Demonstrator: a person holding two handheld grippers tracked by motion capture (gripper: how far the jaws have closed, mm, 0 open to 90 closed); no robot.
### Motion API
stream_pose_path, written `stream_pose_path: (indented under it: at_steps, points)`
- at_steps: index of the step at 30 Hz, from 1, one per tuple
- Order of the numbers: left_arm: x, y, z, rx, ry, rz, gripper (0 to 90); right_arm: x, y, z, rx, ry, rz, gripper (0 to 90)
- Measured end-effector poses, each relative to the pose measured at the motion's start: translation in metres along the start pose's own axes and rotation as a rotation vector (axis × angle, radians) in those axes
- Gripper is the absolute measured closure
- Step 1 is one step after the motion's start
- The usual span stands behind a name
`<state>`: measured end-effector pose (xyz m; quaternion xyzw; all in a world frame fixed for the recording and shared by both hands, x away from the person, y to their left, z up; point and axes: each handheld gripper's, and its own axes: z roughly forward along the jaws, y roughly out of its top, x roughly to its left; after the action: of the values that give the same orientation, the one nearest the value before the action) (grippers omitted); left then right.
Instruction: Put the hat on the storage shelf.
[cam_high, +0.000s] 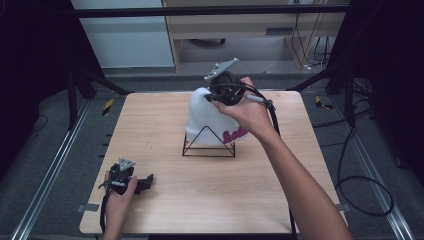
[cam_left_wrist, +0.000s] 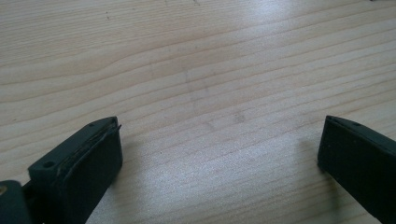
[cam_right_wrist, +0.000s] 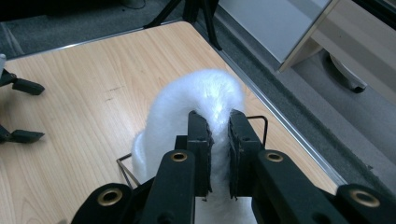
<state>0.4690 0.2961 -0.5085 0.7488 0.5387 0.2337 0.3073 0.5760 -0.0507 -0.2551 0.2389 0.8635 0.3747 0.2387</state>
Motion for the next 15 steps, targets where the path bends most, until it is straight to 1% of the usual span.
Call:
stream_pose_path:
  at_steps: [5,15]
  points:
    - [0.0,0.0,0.0,-0.001,0.0,-0.001,0.0,-0.002,-0.005,0.005,0.024,-0.01,-0.001,81.8]
    - [0.0,0.0,0.0,0.001,0.0,0.002,0.0,-0.006,-0.013,0.015,0.05,-0.019,0.011,81.8]
